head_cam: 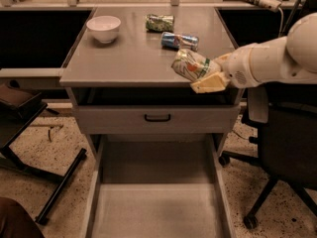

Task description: Pick 7up can from middle drawer and place on counter

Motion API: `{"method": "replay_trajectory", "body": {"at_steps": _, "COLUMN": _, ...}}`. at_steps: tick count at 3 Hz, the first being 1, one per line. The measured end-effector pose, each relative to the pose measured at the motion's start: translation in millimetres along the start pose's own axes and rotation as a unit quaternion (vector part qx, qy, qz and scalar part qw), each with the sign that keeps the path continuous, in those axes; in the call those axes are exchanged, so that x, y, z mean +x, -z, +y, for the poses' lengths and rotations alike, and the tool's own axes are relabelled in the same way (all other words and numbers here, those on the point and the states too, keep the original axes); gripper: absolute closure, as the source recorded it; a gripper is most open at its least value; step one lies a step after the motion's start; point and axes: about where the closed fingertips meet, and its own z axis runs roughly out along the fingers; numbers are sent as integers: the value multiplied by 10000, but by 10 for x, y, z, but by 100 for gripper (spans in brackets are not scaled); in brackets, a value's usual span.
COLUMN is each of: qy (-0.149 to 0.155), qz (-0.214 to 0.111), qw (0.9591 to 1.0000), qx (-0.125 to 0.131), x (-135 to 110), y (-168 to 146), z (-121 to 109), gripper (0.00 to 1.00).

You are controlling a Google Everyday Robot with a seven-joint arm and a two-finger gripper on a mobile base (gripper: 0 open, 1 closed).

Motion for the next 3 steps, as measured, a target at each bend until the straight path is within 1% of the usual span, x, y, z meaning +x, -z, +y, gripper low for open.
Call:
{"method": "replay_trajectory", "body": {"at_steps": 1, "qy": 68, "qz": -238, "qw": 9997, "qx": 68, "x": -375, "y": -254, "z": -43, "gripper": 100}}
{"method": "replay_trajectory", "body": {"at_steps": 2, "qy": 201, "qz": -323, "qw": 9993, "qx": 41, "x": -673, "y": -511, "z": -29, "gripper": 100}}
{"method": "replay_trajectory", "body": {"at_steps": 3, "qy": 400, "qz": -270, "qw": 9988, "qx": 76, "x": -900, "y": -777, "z": -6, "gripper": 100}}
